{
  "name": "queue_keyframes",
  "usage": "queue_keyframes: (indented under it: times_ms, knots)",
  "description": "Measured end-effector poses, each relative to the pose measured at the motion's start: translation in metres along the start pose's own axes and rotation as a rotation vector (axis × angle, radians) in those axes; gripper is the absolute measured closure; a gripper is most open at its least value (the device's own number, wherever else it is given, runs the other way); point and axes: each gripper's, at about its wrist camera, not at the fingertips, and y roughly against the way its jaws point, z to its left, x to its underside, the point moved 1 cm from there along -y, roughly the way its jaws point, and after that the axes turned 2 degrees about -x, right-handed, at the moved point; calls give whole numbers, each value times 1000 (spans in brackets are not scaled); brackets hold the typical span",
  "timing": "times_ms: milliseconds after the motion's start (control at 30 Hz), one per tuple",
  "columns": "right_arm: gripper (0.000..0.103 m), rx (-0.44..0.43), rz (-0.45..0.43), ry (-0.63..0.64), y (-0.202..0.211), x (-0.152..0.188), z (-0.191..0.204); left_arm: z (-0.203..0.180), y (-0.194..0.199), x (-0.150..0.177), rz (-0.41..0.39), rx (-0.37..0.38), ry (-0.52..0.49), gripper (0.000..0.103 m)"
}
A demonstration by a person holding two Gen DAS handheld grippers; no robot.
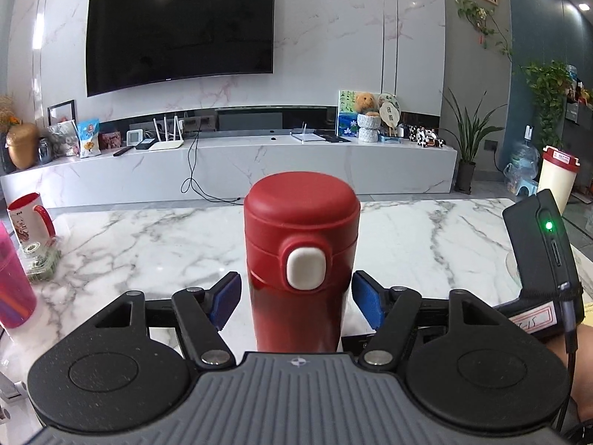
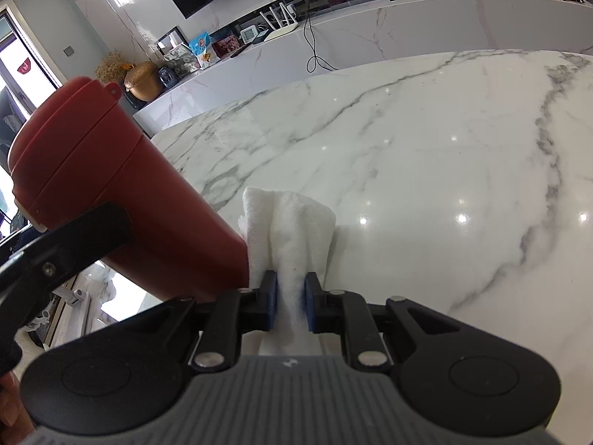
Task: Clean container
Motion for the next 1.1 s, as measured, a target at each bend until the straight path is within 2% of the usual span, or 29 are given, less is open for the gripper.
queue_keyframes:
  times_ms: [167,400,667,933,1100]
  knots:
    - [85,0,1,0,0,2,3,6,-2,0,-2,31,-10,43]
    - [85,-35,-11,-15,6,-1,4,19,-6,-2,15,123,-62,43]
    - [85,-102,-113,-8,33,-15,10,24,-7,-4,31,209,-154,43]
    - [85,-211,-259,3,69,-24,18,30,-10,-4,37,265,-198,44]
    - [85,-219,-269,14,72,-24,21,32,-8,-5,35,272,-204,44]
